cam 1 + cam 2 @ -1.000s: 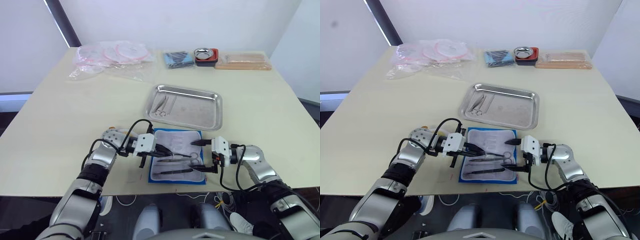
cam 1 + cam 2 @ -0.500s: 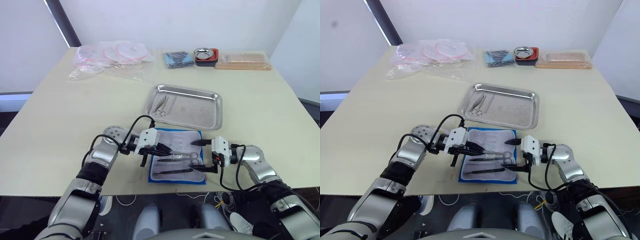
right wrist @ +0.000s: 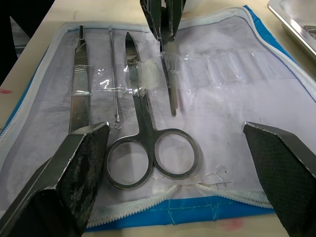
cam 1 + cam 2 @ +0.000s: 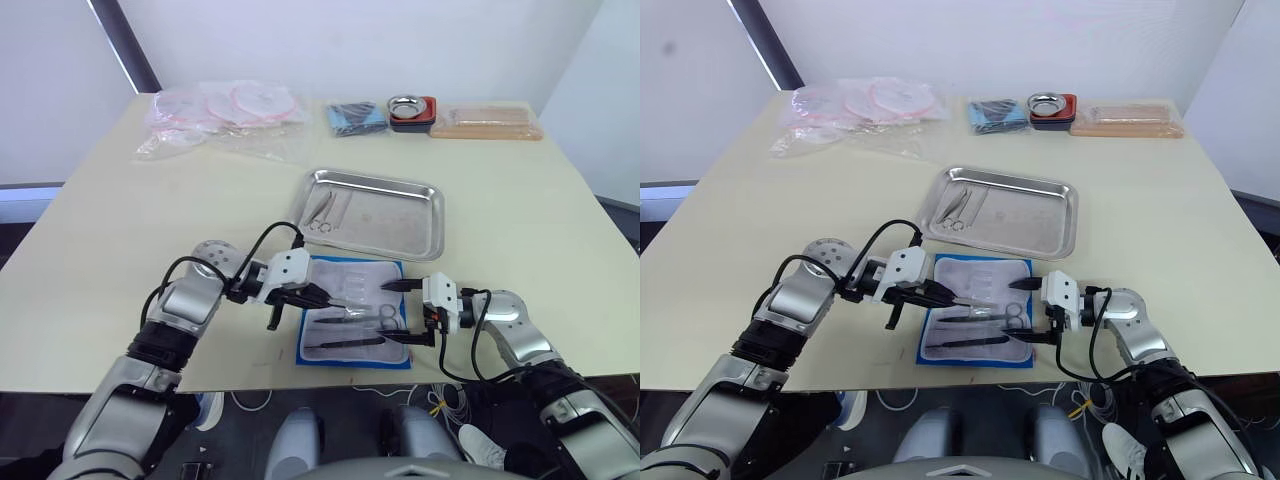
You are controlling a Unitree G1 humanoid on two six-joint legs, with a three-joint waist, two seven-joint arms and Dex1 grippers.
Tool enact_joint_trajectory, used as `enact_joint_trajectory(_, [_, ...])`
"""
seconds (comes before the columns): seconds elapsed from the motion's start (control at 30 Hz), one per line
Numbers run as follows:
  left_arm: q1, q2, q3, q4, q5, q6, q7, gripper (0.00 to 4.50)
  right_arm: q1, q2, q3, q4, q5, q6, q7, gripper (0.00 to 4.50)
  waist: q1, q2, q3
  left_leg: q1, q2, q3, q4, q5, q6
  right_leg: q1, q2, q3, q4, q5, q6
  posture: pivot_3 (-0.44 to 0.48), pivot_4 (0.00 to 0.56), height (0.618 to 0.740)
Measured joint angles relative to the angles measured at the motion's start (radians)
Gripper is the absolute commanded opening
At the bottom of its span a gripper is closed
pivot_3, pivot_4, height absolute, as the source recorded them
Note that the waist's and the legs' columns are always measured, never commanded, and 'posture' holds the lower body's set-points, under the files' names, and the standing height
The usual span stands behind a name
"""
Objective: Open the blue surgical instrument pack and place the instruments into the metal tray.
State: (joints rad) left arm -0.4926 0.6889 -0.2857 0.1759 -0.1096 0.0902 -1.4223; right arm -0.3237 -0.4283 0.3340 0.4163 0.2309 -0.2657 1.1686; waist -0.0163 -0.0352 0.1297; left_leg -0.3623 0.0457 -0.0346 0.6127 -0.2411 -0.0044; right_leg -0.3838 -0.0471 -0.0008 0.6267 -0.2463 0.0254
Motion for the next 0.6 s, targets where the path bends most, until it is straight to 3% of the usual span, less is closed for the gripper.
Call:
enact_joint_trajectory(0.3, [0.013, 0.145, 0.012, -0.101, -0.015, 0.084, -0.04, 0.03, 0.0, 0.004, 0.0, 0.0, 0.0, 0.0, -0.002, 4.5, -0.002, -0.001, 0.001, 0.0, 0.001, 0.001, -0.002, -0.002, -0.004, -0.001, -0.005, -0.004, -0.001, 0.0, 0.0, 0.0, 0.15, 0.74])
enact_joint_trajectory(0.6, [0.026, 0.221, 0.044, -0.121, -0.038, 0.098, -0.067, 0.03, 0.0, 0.004, 0.0, 0.0, 0.0, 0.0, -0.002, 4.5, -0.001, -0.001, 0.001, 0.0, 0.002, 0.001, -0.004, -0.003, -0.005, -0.003, -0.008, -0.007, -0.001, 0.0, 0.0, 0.0, 0.15, 0.74])
